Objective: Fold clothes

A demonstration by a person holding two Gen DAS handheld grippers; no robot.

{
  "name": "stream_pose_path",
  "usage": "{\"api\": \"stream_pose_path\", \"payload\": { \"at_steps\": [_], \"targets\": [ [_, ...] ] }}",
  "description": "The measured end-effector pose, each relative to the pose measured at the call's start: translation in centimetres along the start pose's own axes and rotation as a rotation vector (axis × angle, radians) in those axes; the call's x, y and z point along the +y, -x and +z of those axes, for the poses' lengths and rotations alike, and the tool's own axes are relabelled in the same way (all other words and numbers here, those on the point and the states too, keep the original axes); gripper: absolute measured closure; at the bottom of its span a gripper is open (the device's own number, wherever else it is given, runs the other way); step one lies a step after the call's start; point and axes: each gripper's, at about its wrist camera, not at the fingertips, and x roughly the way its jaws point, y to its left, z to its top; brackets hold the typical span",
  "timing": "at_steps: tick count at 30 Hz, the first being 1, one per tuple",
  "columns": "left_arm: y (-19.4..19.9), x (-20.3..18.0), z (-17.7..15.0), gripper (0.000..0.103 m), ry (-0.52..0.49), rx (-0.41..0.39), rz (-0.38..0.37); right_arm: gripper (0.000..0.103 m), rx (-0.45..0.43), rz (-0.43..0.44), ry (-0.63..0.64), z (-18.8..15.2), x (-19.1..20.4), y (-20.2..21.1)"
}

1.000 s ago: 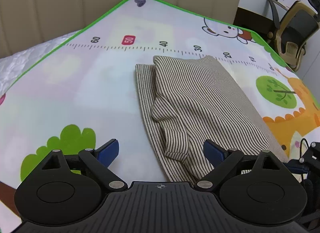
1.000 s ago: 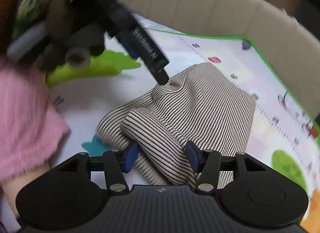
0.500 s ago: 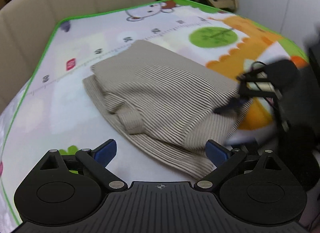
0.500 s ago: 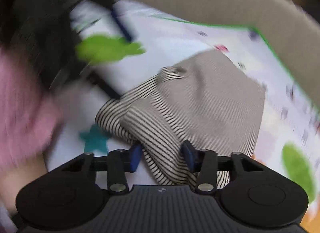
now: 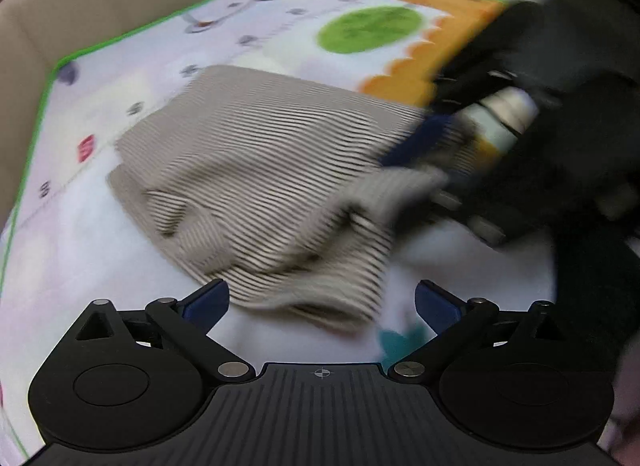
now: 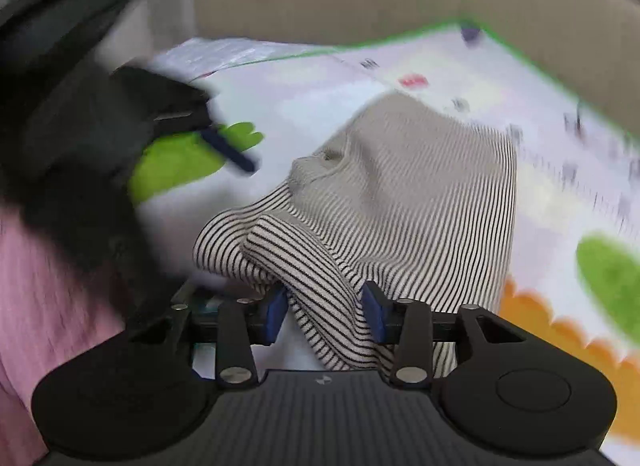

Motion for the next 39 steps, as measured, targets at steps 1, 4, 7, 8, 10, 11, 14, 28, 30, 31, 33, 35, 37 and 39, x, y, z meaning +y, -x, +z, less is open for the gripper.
{"api": "stream_pose_path", "payload": {
  "at_steps": [1, 4, 7, 8, 10, 11, 14, 28, 30, 31, 33, 35, 37, 39],
  "targets": [
    [-0.2, 0.8, 0.1, 0.001, 0.050, -0.015, 0.015, 0.046, -0.014, -0.028, 0.071, -0.1, 0.8, 0.3],
    [-0.8, 3.2, 0.0, 0.000, 0.203, -0.023, -0.010, 0.037, -0.035, -0.106, 0.258, -0.6, 2.6, 0.2],
    [-1.0, 4.5, -0.5, 0.000, 0.290, -0.032, -0.043, 0.036, -0.017, -0.120, 0.304, -0.6, 2.9, -0.8],
    [-0.8, 4.7, -0.6, 0.000, 0.301, -0.038, -0.042, 0.036, -0.011, -0.125, 0.320, -0.7, 3.0, -1.2],
    [-0.5, 4.9, -0.6, 0.000, 0.317, -0.051, -0.041, 0.036, 0.001, -0.134, 0.351, -0.7, 3.2, -1.8],
    [-0.2, 4.9, -0.7, 0.000, 0.324, -0.057, -0.042, 0.038, 0.007, -0.139, 0.367, -0.7, 3.3, -2.2],
    [1.1, 5.3, -0.8, 0.001, 0.341, -0.086, -0.056, 0.067, 0.025, -0.153, 0.413, -0.8, 3.6, -3.2],
    [-3.5, 11.9, 2.5, 0.001, 0.487, -0.096, 0.037, 0.084, 0.063, 0.040, 0.331, 7.3, 1.6, 5.0],
    [-4.8, 12.2, 2.1, 0.001, 0.486, -0.058, 0.012, 0.084, 0.068, 0.071, 0.314, 8.5, 1.2, 6.4],
    [-5.3, 12.4, 1.9, 0.000, 0.487, -0.041, 0.005, 0.085, 0.069, 0.075, 0.322, 9.5, 0.8, 6.4],
    [-6.3, 13.0, 1.4, 0.000, 0.489, -0.007, -0.008, 0.085, 0.076, 0.048, 0.368, 11.6, -0.4, 4.4],
    [-7.1, 14.0, 0.8, 0.000, 0.543, 0.006, -0.047, 0.085, 0.089, 0.023, 0.409, 13.0, -1.5, 1.9],
    [-6.9, 15.2, 0.2, 0.000, 0.610, -0.016, -0.057, 0.085, 0.108, 0.012, 0.434, 13.5, -2.7, -1.0],
    [-5.9, 16.4, -0.3, 0.000, 0.673, -0.049, -0.020, 0.085, 0.125, 0.005, 0.443, 13.7, -3.8, -3.9]
  ]
}}
